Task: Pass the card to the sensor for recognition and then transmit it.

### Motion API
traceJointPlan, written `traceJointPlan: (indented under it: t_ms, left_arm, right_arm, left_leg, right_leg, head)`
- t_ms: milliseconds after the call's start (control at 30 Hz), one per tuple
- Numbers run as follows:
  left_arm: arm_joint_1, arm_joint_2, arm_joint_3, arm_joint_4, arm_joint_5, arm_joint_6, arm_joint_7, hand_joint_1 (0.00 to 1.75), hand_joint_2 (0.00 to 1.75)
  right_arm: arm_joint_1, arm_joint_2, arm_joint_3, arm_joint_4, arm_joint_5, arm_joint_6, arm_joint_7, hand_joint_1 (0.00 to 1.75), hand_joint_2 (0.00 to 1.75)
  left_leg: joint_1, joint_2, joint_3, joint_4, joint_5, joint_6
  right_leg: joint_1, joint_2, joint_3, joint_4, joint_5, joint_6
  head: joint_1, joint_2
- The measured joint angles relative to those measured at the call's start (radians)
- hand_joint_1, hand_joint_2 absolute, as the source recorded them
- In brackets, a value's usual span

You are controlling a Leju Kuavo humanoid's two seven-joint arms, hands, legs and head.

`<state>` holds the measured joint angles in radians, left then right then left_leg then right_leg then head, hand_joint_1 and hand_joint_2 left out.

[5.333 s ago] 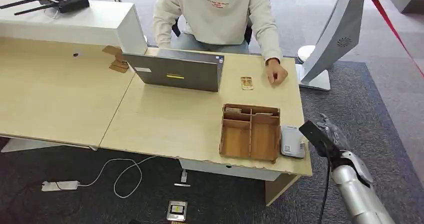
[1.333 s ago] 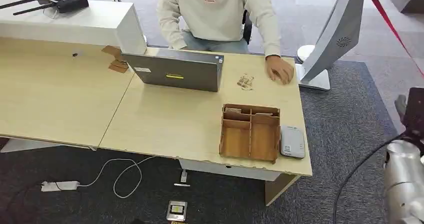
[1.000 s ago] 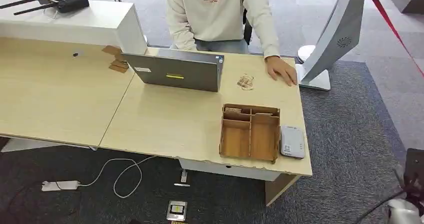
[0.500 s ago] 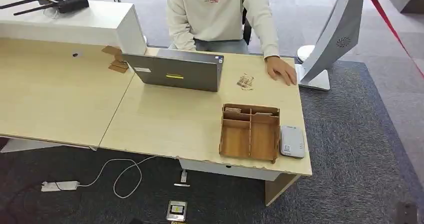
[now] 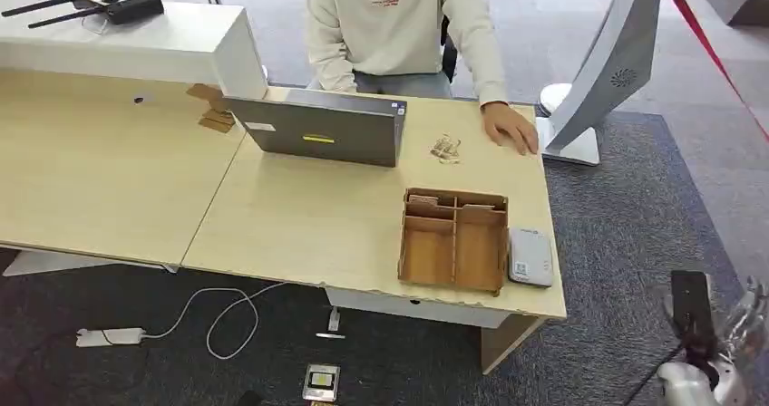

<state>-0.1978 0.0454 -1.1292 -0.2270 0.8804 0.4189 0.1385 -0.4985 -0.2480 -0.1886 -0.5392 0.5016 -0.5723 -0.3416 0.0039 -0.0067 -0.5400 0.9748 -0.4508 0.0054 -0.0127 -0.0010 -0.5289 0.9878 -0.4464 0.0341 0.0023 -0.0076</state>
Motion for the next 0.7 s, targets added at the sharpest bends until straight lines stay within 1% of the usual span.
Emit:
traceJointPlan:
  t_ms: [33, 133, 200, 333, 467, 533, 600, 700]
  left_arm:
    - [-0.001, 0.000, 0.000, 0.000, 0.000, 0.000, -0.003, 0.00, 0.00]
    - [-0.001, 0.000, 0.000, 0.000, -0.001, -0.003, -0.009, 0.00, 0.00]
    - [0.000, 0.000, 0.000, 0.000, -0.003, -0.004, -0.013, 0.00, 0.00]
    - [-0.001, 0.000, -0.001, 0.000, -0.012, -0.006, -0.015, 0.00, 0.00]
    - [-0.008, -0.001, -0.002, 0.000, -0.021, -0.006, -0.008, 0.00, 0.00]
    - [-0.013, -0.001, -0.003, 0.000, -0.022, -0.006, -0.005, 0.00, 0.00]
    - [-0.015, -0.001, -0.003, 0.000, -0.024, -0.006, -0.005, 0.00, 0.00]
    - [-0.016, -0.001, -0.005, 0.000, -0.025, -0.006, -0.002, 0.00, 0.00]
  right_arm:
    - [-0.009, 0.009, 0.029, -0.046, 0.005, 0.013, 0.030, 0.00, 1.75]
    - [-0.038, 0.037, 0.118, -0.167, 0.017, 0.045, 0.076, 0.00, 1.75]
    - [-0.053, 0.056, 0.170, -0.237, 0.027, 0.062, 0.089, 0.00, 1.75]
    - [-0.069, 0.087, 0.258, -0.330, 0.052, 0.101, 0.099, 0.00, 1.75]
    - [-0.084, 0.116, 0.331, -0.376, 0.086, 0.140, 0.117, 0.00, 1.75]
    - [-0.091, 0.131, 0.364, -0.388, 0.102, 0.171, 0.126, 0.00, 1.75]
    - [-0.098, 0.145, 0.393, -0.394, 0.122, 0.206, 0.131, 0.00, 1.75]
    - [-0.107, 0.160, 0.430, -0.403, 0.140, 0.239, 0.143, 0.00, 1.75]
  left_leg:
    - [0.000, 0.000, 0.000, 0.000, 0.000, 0.000]
    - [0.000, 0.000, 0.001, 0.000, 0.000, 0.000]
    - [0.000, -0.001, 0.001, 0.000, 0.000, 0.000]
    - [0.000, 0.000, 0.001, 0.000, 0.000, 0.000]
    - [0.000, 0.000, 0.000, 0.000, 0.000, 0.000]
    - [0.000, 0.000, 0.000, 0.000, 0.000, 0.000]
    - [0.000, 0.000, 0.000, 0.000, 0.000, 0.000]
    - [0.000, 0.000, 0.000, 0.000, 0.000, 0.000]
  right_leg:
    - [0.000, 0.000, 0.000, 0.000, 0.000, 0.000]
    - [0.000, 0.000, 0.000, 0.000, 0.000, 0.000]
    - [0.000, 0.000, 0.000, 0.000, 0.000, 0.000]
    - [0.000, 0.000, 0.000, 0.000, 0.000, 0.000]
    - [0.000, 0.000, -0.001, 0.000, 0.000, 0.000]
    - [0.000, 0.000, 0.000, 0.000, 0.000, 0.000]
    - [0.000, 0.000, -0.001, 0.000, 0.000, 0.000]
    - [0.000, 0.000, -0.001, 0.000, 0.000, 0.000]
  head:
    - [0.000, 0.000]
    - [0.000, 0.000]
    - [0.000, 0.000]
    - [0.000, 0.000]
    - [0.000, 0.000]
    - [0.000, 0.000]
    - [0.000, 0.000]
    - [0.000, 0.000]
